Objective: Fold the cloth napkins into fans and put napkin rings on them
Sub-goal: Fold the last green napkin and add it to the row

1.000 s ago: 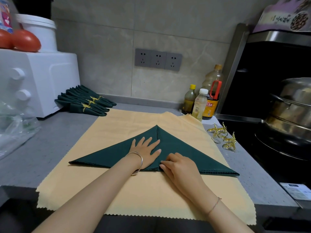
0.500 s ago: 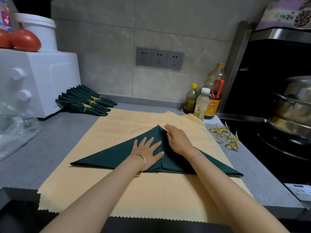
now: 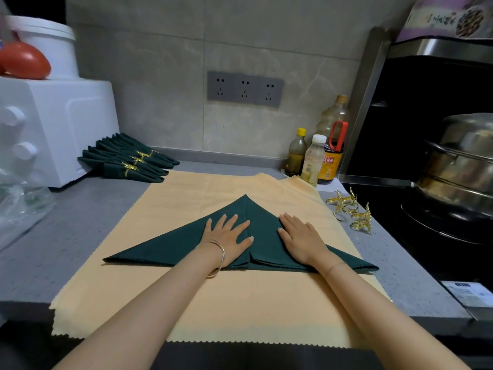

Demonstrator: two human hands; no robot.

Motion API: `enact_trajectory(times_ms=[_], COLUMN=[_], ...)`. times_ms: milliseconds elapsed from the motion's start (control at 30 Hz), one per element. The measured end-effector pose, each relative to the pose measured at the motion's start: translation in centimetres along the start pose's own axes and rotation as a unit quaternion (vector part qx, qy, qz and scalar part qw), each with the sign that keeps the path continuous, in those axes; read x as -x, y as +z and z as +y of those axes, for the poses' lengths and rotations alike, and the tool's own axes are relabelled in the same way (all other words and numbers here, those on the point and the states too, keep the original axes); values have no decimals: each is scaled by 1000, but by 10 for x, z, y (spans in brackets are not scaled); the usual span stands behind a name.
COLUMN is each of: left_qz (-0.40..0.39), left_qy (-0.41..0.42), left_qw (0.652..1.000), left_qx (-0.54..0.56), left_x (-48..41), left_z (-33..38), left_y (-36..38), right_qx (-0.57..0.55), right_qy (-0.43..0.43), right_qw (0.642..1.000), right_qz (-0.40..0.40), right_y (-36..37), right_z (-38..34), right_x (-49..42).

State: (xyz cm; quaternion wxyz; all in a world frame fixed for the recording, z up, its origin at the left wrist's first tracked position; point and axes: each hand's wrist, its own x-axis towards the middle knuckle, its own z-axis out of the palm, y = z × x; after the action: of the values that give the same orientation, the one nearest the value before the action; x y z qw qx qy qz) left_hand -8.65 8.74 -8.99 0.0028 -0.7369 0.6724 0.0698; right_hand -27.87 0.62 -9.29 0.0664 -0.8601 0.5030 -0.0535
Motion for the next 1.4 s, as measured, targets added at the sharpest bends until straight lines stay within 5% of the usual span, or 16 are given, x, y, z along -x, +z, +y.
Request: enact_trajectory(times_ms=[400,567,833,1400], left_qz=[-12,5,-24,-4], left_qy=[6,48,46,128], left_qw=[1000,996,998,990], left_qx=[22,81,24,59], left_x=[5,29,71,102], left_z=[2,-1,1,-1], left_y=[-7,-12,-11,-1], right_qx=[-5,-60,63,149], right_qy=[101,-84,-282,-301], right_qw=[995,992,934,917], right_qz=[-16,75,208,215], right_y=[-13,-21,-18,-13], right_z=[69,44,8,-12], right_x=[85,104,97,84])
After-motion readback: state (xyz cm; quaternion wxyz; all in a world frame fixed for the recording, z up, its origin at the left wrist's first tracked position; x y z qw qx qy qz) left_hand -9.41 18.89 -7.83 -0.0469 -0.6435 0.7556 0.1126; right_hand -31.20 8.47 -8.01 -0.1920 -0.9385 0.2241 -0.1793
